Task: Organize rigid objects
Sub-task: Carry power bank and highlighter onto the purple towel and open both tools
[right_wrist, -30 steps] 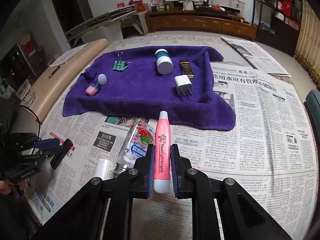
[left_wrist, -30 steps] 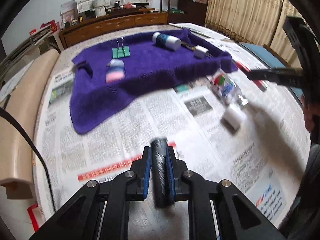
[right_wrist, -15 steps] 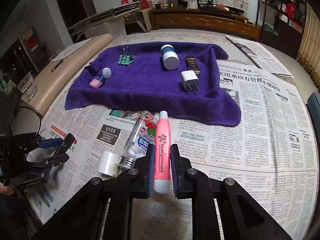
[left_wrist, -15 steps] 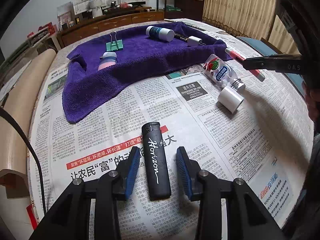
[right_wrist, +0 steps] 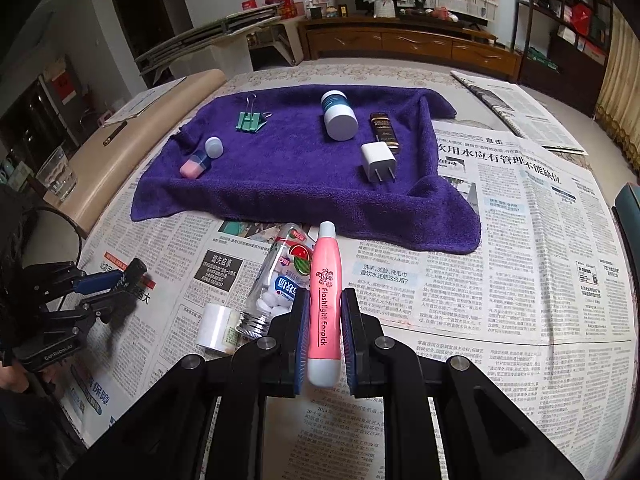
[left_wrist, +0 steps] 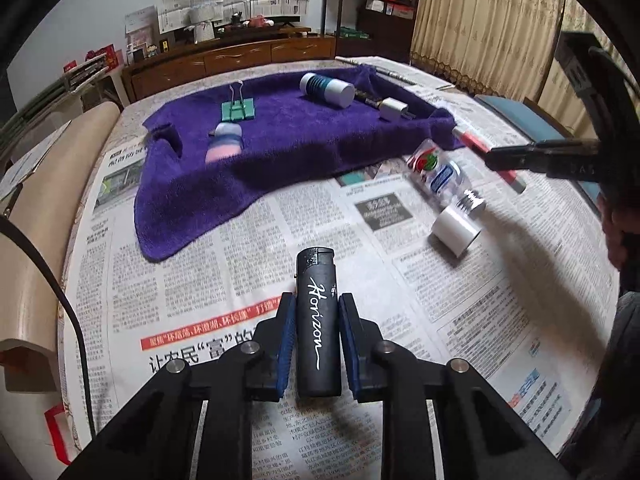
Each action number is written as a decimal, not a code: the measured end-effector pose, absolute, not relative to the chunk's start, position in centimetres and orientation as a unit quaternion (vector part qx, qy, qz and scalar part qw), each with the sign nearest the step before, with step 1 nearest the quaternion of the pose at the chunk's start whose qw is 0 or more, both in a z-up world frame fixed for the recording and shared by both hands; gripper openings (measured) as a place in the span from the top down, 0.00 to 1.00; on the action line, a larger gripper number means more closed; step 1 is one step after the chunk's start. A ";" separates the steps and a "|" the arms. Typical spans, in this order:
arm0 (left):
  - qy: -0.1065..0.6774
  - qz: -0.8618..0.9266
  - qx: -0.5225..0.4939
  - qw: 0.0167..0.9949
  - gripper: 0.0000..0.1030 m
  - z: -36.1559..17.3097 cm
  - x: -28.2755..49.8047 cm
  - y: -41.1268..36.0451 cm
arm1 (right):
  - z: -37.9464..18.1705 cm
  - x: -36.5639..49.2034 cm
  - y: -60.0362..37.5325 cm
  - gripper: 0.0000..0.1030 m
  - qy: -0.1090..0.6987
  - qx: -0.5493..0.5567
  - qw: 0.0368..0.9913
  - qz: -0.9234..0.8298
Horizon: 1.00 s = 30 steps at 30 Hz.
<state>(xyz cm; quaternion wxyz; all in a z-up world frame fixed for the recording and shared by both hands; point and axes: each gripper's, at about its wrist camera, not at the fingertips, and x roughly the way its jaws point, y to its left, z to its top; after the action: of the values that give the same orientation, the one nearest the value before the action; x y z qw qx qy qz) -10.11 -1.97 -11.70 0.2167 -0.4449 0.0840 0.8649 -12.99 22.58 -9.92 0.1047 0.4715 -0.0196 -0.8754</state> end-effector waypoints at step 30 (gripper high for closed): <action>0.051 0.875 -0.423 0.230 0.80 -6.9 -23.7 0.5 | -7.6 -23.8 21.2 0.85 -0.023 0.467 0.128 -0.874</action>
<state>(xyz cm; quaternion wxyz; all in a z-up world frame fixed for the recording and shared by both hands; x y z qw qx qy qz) -23.70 0.47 -6.95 0.2297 -0.4230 0.0507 0.8750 -23.82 21.17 -7.59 0.1283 0.4673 -0.0232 -0.8744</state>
